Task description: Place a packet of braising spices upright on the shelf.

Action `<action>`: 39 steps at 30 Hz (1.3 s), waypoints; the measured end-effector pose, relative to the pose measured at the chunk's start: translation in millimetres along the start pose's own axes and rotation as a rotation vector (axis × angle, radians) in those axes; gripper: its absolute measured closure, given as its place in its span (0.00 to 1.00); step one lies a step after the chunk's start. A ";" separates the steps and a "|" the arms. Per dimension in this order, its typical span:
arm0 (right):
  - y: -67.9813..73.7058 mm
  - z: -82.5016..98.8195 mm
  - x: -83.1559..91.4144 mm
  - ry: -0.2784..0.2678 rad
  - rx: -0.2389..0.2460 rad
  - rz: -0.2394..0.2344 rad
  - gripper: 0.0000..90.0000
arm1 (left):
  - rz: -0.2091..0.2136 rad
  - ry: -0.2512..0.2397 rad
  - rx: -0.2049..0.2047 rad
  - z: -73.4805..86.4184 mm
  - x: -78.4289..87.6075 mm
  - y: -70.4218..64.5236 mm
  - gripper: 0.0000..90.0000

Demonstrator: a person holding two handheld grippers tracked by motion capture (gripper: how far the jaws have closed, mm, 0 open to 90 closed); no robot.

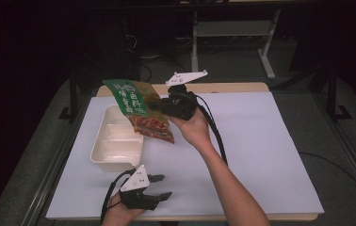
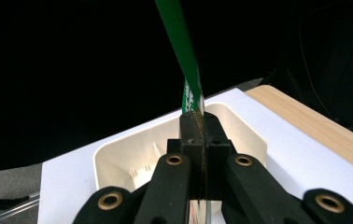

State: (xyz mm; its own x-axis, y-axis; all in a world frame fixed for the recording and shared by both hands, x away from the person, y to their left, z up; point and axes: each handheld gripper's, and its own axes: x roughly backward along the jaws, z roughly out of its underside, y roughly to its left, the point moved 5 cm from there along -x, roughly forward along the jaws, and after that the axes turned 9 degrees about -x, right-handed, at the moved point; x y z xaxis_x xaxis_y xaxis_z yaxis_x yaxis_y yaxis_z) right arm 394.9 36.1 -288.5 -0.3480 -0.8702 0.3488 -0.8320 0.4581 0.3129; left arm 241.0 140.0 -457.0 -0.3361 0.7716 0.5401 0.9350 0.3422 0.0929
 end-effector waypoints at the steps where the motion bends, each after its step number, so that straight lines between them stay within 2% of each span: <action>1: 0.6 -0.8 -1.6 -0.001 0.000 -0.002 1.00 | -0.002 0.001 -0.001 0.2 0.4 0.4 0.42; 7: 2.1 -4.3 -12.8 -0.007 0.000 -0.015 1.00 | -0.005 0.005 -0.008 0.7 0.8 0.8 0.42; 12: 3.7 -7.5 -29.3 -0.009 -0.002 -0.032 1.00 | -0.011 0.003 -0.009 0.6 1.0 1.1 0.41; 27: 6.7 -6.2 -68.0 -0.003 -0.011 -0.048 1.00 | -0.015 0.001 -0.008 1.4 1.9 2.5 0.40; 32: 4.2 -1.9 -85.7 0.009 -0.015 -0.046 1.00 | -0.018 0.005 -0.013 1.4 2.6 2.4 0.40; 39: -2.2 4.0 -99.9 0.015 -0.034 -0.042 1.00 | -0.017 0.005 -0.011 1.1 2.1 1.4 0.39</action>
State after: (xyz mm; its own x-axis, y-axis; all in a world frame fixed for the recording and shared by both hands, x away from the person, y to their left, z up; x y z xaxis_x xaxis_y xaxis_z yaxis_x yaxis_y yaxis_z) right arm 429.8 121.4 -327.6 -0.3058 -0.8862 0.3480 -0.8308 0.4269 0.3571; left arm 241.4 142.7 -456.6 -0.3518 0.7628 0.5426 0.9302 0.3495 0.1118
